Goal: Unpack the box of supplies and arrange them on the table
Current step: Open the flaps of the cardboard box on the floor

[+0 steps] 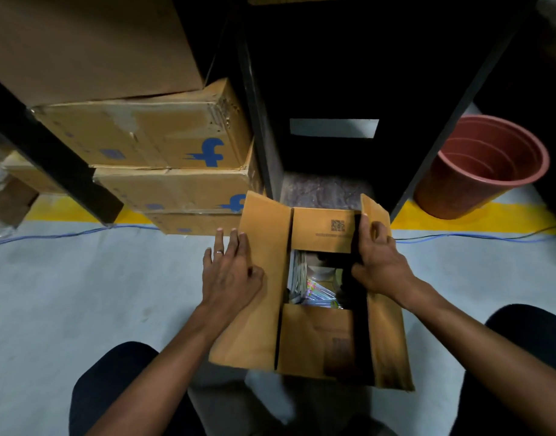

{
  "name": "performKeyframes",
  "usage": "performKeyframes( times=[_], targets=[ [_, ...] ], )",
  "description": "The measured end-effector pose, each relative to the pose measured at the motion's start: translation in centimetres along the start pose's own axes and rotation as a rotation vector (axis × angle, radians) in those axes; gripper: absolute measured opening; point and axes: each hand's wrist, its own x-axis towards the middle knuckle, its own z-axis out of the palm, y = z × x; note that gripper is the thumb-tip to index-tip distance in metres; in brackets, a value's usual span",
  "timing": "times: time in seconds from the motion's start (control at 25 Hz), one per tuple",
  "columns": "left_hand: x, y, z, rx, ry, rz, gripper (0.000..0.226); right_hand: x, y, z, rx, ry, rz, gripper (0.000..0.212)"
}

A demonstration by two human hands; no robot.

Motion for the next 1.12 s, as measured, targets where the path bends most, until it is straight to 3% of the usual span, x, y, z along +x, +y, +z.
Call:
performKeyframes(
  times=[0.4, 0.56, 0.8, 1.0, 1.12],
  targets=[
    [0.8, 2.9, 5.9, -0.279, -0.280, -0.211, 0.112, -1.1, 1.7, -1.6, 0.094, 0.030, 0.008, 0.105],
    [1.3, 3.1, 7.5, -0.384, -0.326, -0.221, 0.102, -1.9, 3.4, -3.1, 0.121, 0.060, 0.064, 0.105],
    [3.4, 2.9, 8.9, -0.393, -0.307, -0.196, 0.088, -2.6, 5.4, -4.2, -0.072, 0.058, 0.220, 0.110],
    [3.9, 4.0, 9.5, -0.368, -0.259, -0.190, 0.080, -2.6, 7.2, -3.8, -0.202, 0.031, 0.320, 0.085],
    [4.2, 4.2, 9.9, -0.371, -0.237, -0.169, 0.071, -2.1, 8.3, -2.3, -0.239, -0.030, 0.374, 0.098]
  ],
)
